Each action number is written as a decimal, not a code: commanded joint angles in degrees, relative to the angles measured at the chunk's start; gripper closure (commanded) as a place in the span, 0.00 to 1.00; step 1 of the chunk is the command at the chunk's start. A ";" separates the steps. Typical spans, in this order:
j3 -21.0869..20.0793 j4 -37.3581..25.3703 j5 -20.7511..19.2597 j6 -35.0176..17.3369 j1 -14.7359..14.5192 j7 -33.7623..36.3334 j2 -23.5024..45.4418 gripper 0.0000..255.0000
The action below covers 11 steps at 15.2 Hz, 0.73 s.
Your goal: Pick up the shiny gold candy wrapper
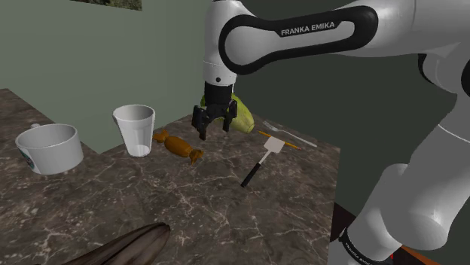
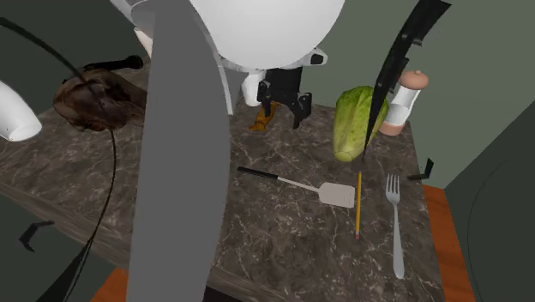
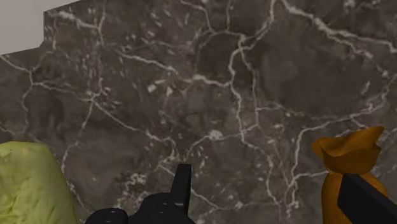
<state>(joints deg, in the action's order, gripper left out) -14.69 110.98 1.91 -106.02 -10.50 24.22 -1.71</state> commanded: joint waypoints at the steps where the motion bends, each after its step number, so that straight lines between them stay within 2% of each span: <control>1: -0.96 -4.14 -1.12 -0.52 -0.85 1.63 4.28 0.00; 8: -2.88 -20.41 -5.65 1.12 -4.91 6.37 18.04 0.00; 11: -2.79 -18.49 -5.76 -1.08 -4.90 6.42 18.33 0.00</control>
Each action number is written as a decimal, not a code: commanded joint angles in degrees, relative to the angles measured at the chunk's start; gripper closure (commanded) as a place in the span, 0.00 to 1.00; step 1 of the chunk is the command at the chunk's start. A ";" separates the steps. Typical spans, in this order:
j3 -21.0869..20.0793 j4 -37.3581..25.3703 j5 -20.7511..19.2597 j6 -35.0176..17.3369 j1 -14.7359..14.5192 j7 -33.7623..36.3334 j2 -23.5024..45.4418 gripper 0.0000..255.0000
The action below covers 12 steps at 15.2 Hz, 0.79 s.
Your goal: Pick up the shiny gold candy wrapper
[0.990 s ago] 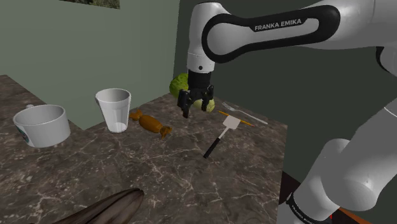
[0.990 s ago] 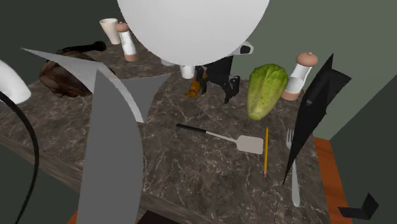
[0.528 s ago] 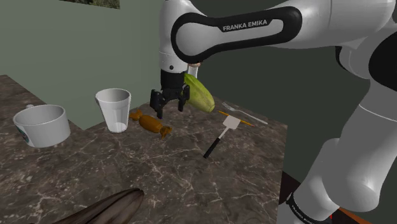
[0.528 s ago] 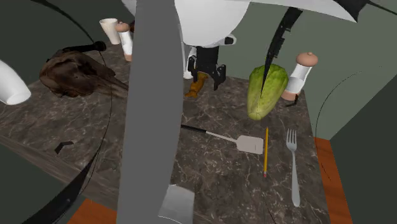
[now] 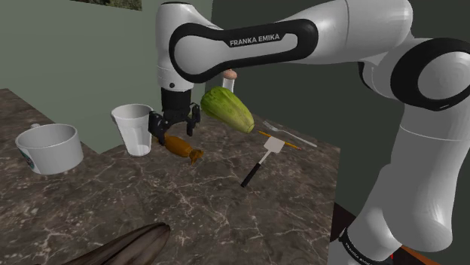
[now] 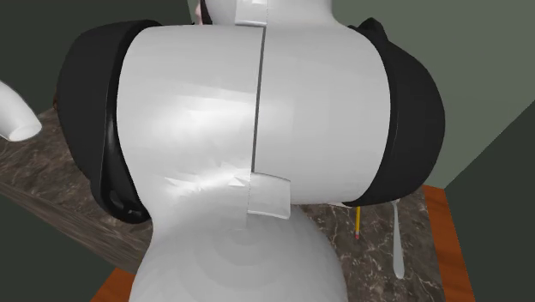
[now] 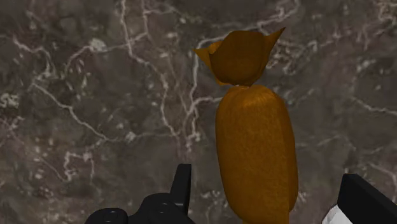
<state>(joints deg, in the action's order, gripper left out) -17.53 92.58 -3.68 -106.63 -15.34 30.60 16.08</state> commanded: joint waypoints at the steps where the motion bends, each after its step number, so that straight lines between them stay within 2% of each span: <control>1: 0.07 0.51 -0.22 -1.19 -0.05 0.06 0.66 0.00; 6: 0.15 2.56 -0.42 -3.74 -0.04 0.17 1.19 0.00; 7: 0.17 2.62 -0.41 -3.77 0.00 0.12 1.15 1.00; 12: 0.16 2.61 -0.40 -3.72 0.00 0.11 1.12 1.00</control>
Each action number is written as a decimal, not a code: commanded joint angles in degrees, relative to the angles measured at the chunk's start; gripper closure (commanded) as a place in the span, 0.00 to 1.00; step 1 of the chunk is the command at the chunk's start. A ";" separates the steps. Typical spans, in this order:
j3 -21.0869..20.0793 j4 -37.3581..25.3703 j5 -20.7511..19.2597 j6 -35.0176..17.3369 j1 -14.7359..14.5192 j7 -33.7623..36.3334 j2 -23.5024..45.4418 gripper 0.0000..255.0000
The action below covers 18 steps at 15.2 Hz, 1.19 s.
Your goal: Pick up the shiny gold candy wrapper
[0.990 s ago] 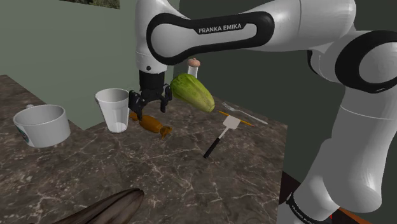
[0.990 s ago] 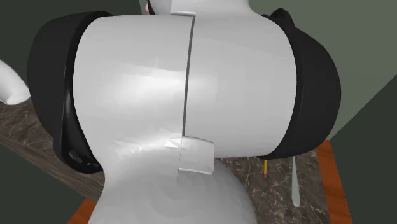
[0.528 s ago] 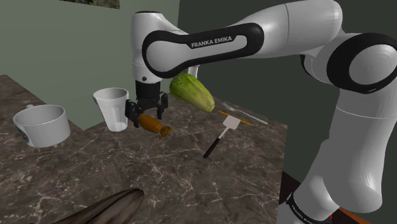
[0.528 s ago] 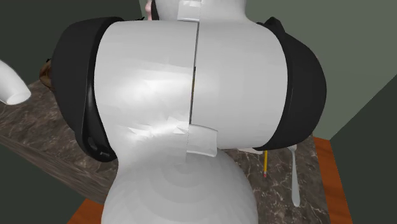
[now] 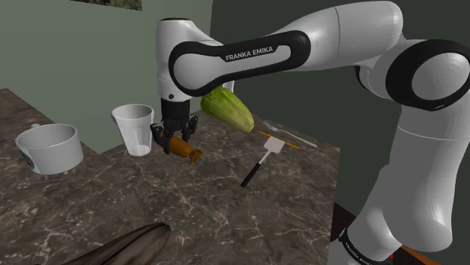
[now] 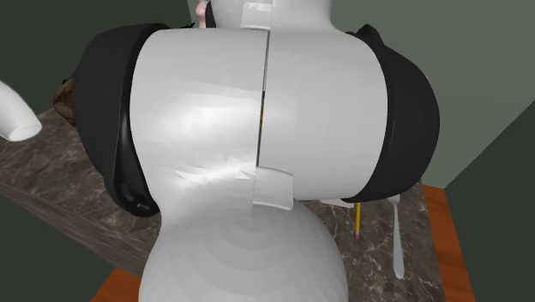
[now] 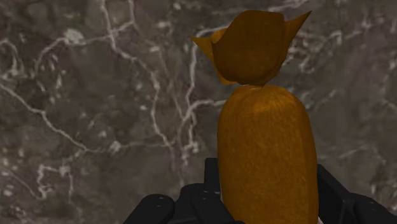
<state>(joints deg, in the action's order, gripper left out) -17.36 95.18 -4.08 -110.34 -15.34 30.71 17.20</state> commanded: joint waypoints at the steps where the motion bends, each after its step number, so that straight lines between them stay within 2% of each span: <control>1: 0.00 0.00 0.00 -0.01 0.00 0.00 0.00 1.00; 4: -0.01 -0.06 -0.02 -0.02 -0.04 0.06 0.07 1.00; 18: -0.28 -9.29 0.45 10.31 -0.25 -0.17 -1.09 1.00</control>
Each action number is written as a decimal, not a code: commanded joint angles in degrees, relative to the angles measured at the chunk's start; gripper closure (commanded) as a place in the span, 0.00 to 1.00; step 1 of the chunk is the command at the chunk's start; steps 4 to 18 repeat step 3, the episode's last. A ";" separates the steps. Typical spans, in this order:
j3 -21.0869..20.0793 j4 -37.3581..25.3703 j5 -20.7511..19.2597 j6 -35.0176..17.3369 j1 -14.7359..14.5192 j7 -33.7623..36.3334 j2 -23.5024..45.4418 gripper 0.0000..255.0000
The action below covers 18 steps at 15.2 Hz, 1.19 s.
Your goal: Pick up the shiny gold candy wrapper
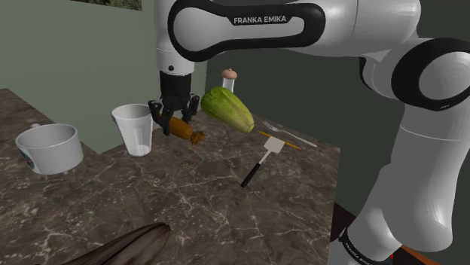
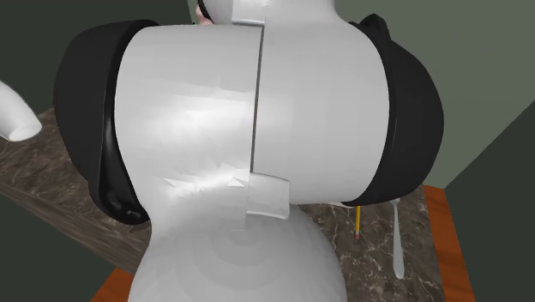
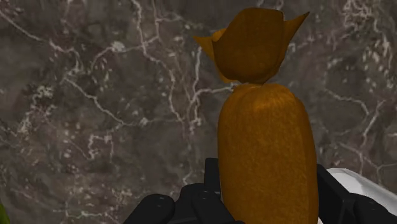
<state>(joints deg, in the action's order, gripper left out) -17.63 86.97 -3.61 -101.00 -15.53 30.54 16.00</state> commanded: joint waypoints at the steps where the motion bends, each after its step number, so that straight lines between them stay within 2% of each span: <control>1: -0.04 -1.87 -0.02 1.75 -0.10 0.01 0.13 1.00; 18: -0.04 -1.99 -0.02 1.86 -0.10 0.01 0.13 1.00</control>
